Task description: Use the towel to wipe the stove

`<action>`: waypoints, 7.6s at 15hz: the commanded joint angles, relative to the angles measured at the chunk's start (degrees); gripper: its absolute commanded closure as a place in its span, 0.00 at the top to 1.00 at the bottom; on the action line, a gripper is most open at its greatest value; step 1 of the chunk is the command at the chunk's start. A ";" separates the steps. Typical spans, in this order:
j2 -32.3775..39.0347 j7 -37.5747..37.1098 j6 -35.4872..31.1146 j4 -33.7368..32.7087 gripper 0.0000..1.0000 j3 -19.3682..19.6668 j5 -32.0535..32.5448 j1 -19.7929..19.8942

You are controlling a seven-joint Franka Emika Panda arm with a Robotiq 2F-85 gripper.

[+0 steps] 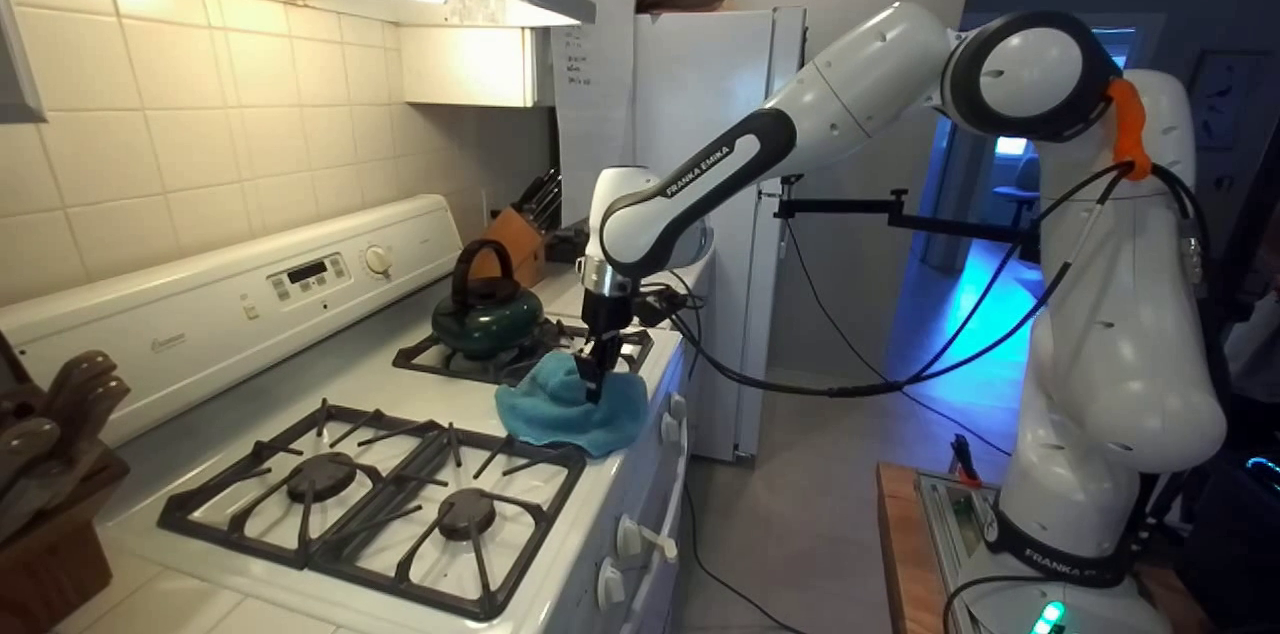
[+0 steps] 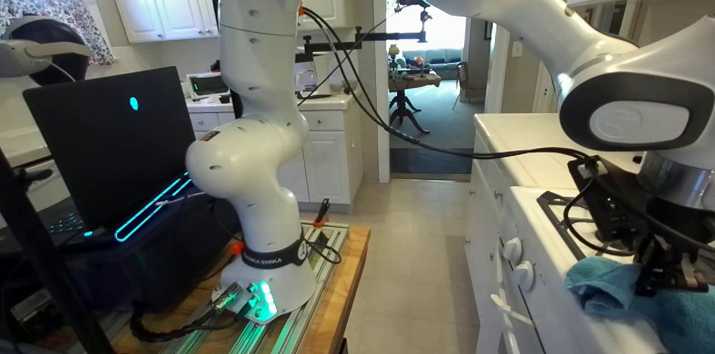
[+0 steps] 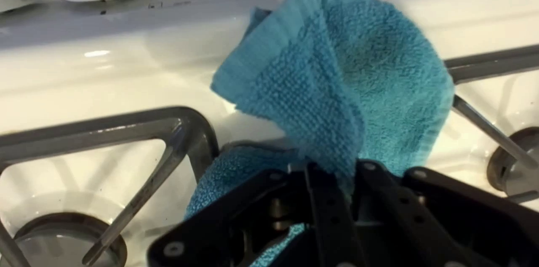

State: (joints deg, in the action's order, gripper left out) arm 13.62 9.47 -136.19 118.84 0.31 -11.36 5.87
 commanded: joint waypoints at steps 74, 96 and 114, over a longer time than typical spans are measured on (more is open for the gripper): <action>6.27 4.56 6.97 -1.37 0.02 -7.77 8.30 -10.20; 3.51 -4.08 5.51 2.02 0.02 -5.97 7.77 -9.53; -4.60 -5.71 7.30 9.68 0.02 5.52 6.59 1.10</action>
State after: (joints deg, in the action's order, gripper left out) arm 11.16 5.07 -129.68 125.81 4.51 -4.33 5.51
